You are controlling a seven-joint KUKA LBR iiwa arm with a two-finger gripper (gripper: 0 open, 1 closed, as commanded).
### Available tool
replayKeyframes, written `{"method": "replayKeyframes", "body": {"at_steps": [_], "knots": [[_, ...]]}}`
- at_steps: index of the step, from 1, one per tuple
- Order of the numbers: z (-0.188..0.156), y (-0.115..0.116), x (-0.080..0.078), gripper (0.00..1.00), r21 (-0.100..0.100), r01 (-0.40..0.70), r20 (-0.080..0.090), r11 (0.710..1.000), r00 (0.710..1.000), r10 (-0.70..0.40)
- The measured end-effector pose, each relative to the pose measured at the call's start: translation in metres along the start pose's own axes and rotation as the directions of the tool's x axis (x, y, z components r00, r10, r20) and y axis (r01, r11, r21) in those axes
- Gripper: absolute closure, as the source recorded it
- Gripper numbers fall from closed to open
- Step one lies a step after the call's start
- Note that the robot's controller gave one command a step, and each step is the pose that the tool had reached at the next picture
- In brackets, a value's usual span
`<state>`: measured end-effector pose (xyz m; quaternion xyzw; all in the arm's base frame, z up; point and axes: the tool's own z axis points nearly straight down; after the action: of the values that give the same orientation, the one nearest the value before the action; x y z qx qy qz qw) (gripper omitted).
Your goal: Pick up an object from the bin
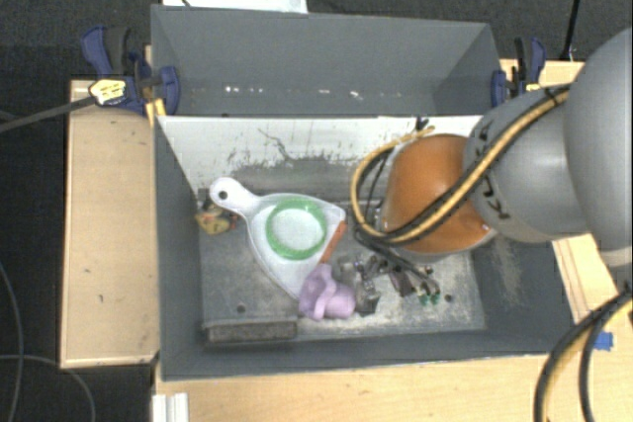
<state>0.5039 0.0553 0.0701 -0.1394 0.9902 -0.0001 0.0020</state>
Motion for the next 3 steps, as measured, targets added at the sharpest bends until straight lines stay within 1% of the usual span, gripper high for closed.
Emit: {"method": "replayKeyframes", "body": {"at_steps": [1, 2, 3], "knots": [[0.0, 0.0, 0.0, 1.0, 0.0, 0.001, 0.0, 1.0, 1.0, -0.001], [-0.047, -0.011, 0.005, 1.0, -0.003, 0.028, -0.01, 1.0, 1.0, -0.028], [-0.074, -0.021, -0.02, 1.0, 0.0, -0.05, 0.003, 0.999, 0.999, 0.05]]}}
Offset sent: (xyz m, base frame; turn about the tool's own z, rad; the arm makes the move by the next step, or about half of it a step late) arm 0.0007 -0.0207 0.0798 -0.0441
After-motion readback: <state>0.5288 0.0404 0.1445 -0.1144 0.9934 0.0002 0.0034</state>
